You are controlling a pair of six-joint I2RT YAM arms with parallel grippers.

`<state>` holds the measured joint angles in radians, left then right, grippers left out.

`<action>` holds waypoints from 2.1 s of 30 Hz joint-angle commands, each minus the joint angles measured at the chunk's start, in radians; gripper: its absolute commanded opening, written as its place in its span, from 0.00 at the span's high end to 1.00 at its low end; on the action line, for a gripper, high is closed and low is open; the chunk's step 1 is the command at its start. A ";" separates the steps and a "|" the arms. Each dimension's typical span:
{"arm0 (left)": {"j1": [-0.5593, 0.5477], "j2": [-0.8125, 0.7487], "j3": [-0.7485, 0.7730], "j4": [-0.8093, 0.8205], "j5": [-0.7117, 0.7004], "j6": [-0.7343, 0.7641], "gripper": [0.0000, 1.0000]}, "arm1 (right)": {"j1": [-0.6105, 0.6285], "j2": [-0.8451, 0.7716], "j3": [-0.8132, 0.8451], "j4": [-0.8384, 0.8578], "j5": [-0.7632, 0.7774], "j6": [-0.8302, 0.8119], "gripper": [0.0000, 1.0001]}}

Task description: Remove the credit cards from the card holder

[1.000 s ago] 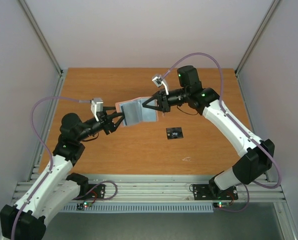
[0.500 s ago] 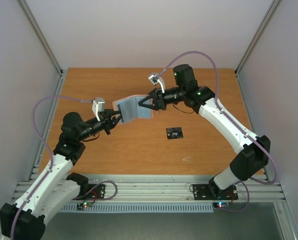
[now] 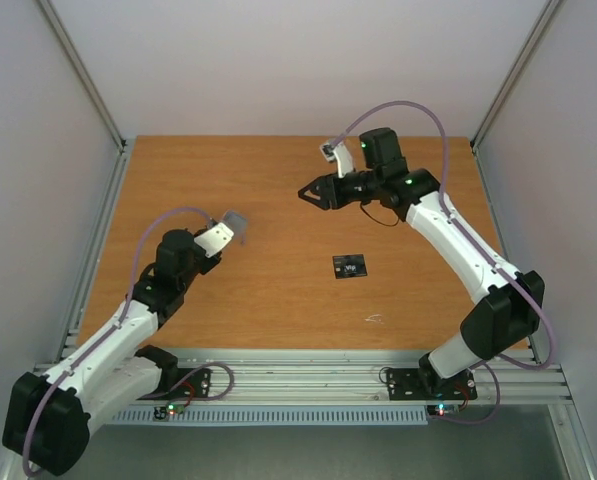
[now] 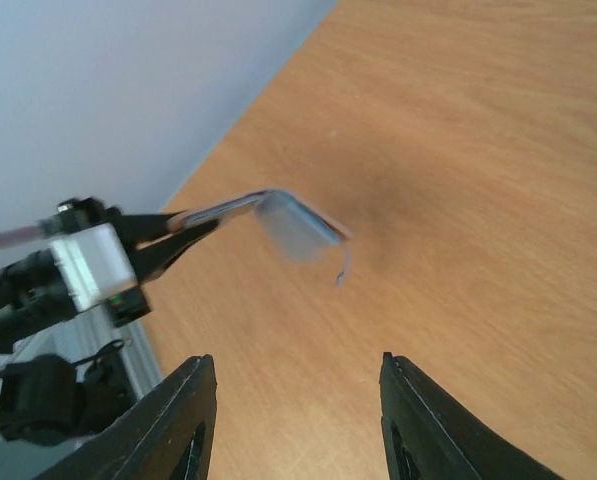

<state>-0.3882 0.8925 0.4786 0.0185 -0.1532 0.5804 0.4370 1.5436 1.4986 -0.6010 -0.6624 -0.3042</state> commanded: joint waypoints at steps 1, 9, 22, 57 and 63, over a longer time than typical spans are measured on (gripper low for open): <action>-0.007 -0.007 0.067 0.007 -0.118 0.181 1.00 | 0.087 0.025 0.041 0.005 -0.046 -0.019 0.54; -0.005 -0.030 0.200 -0.236 0.105 -0.210 1.00 | 0.192 0.065 0.074 0.157 -0.216 0.044 0.57; 0.125 -0.111 0.168 0.248 0.732 -1.230 1.00 | 0.207 0.040 -0.025 0.347 -0.271 0.190 0.80; 0.124 -0.104 0.161 0.344 0.936 -1.173 0.90 | 0.213 0.012 0.070 0.260 -0.472 0.062 0.99; 0.123 -0.108 0.160 0.367 0.963 -1.185 0.83 | 0.167 0.000 0.067 0.185 -0.472 0.023 0.99</action>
<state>-0.2634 0.7956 0.6464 0.3332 0.7803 -0.6132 0.6228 1.5894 1.5402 -0.3614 -1.1023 -0.2337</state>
